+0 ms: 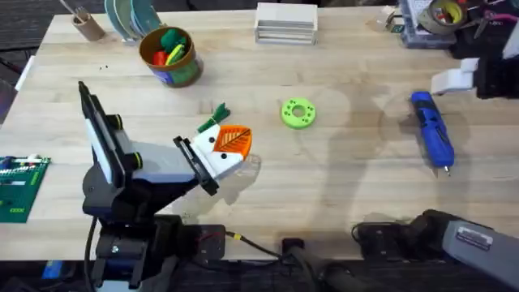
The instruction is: Pick up the gripper from the table and insert it into the empty holder that is missing its gripper. Then pick up a screw, insert it into the mounting hole, and use the screwdriver to tighten it. Finally, clean up the table by picking up the vegetable and placing it into the bucket.
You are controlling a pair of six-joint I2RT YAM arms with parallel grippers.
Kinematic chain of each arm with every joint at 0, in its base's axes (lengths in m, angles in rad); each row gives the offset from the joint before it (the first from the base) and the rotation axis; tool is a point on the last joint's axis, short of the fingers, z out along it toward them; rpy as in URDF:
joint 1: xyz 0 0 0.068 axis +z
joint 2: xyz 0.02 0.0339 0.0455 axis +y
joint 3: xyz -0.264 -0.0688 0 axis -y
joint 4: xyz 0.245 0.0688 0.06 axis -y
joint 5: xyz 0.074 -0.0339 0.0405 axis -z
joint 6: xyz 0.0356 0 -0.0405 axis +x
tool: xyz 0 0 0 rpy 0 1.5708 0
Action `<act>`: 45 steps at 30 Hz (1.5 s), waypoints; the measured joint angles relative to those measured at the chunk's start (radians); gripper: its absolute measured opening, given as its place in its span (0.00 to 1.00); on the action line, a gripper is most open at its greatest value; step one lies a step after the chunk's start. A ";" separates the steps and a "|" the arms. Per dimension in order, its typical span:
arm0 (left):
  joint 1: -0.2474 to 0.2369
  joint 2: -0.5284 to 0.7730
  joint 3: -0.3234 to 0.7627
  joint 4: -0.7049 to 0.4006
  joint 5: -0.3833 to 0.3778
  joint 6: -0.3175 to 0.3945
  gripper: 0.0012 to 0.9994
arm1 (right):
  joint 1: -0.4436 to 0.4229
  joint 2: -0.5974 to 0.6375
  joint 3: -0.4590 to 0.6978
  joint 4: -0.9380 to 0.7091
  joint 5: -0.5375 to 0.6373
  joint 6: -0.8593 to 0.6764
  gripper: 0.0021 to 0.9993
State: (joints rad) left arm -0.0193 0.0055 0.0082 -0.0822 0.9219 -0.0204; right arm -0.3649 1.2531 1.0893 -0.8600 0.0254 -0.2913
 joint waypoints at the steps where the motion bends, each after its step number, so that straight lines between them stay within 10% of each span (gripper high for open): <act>1: 0.000 0.000 0.000 0.000 0.000 0.000 0.01 | 0.000 0.013 0.000 0.000 0.000 -0.016 0.89; 19: 0.000 0.000 0.000 0.000 0.000 0.000 0.01 | 0.000 0.365 0.000 0.073 0.020 -0.215 0.89; 45: 0.000 0.000 0.000 0.000 0.000 0.000 0.01 | 0.000 0.463 0.000 0.142 0.014 -0.219 0.87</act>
State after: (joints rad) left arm -0.0189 0.0055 0.0082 -0.0822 0.9215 -0.0205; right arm -0.3653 1.7161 1.0893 -0.7183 0.0394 -0.5102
